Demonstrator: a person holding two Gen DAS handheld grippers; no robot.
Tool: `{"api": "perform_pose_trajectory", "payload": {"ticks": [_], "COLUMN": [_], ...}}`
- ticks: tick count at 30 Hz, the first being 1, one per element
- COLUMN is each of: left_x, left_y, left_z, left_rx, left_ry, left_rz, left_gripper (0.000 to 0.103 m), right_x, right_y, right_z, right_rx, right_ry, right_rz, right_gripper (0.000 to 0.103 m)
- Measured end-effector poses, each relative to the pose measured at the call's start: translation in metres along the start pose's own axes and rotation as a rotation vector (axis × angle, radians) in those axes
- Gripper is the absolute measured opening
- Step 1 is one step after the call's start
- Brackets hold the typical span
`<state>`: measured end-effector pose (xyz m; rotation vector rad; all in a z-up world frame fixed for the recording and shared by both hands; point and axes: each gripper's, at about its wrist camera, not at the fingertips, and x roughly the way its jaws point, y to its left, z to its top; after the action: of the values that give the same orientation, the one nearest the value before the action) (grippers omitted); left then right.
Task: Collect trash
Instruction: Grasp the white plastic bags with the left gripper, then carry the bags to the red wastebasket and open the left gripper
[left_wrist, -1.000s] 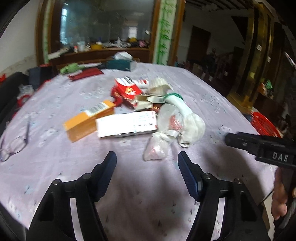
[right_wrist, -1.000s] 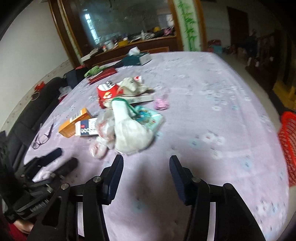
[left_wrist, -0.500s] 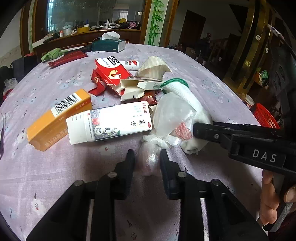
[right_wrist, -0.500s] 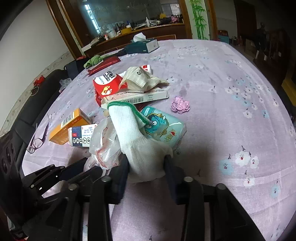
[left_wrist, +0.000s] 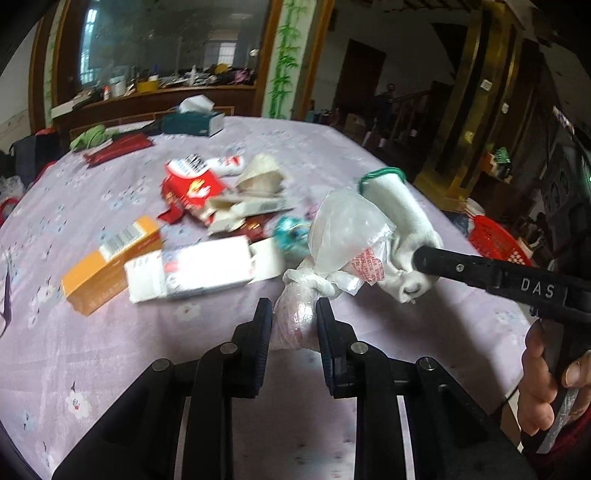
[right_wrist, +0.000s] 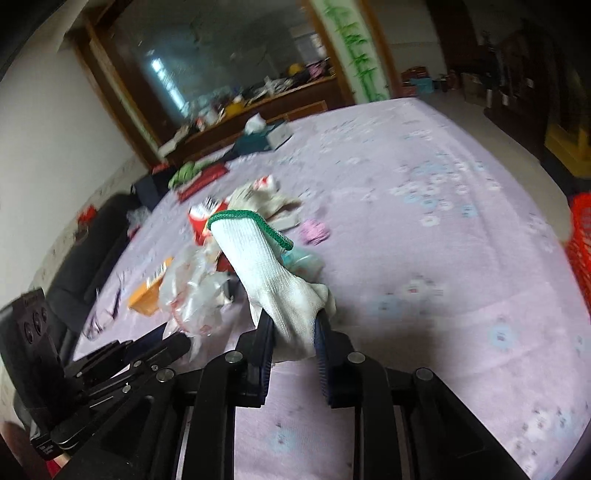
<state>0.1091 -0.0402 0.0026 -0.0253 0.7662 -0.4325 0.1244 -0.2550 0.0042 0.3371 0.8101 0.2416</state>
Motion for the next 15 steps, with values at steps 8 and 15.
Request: {"api": "perform_pose_trajectory", "payload": {"ticks": [8,15], "left_x": [0.001,0.014], "left_y": [-0.067,-0.161], "left_z": [0.026,0.056], "left_rx": [0.113,0.245], "left_ry": [-0.011,-0.030], "left_rz": [-0.098,-0.219], "left_gripper": [0.023,0.023], "right_x": [-0.079,-0.149], "right_y": [-0.068,-0.140], "right_z": [0.005,0.007], "right_rx": [0.142,0.286], "right_ry": [-0.150,-0.297], "right_rz": [-0.095,-0.245], "right_gripper": [0.022,0.023]}}
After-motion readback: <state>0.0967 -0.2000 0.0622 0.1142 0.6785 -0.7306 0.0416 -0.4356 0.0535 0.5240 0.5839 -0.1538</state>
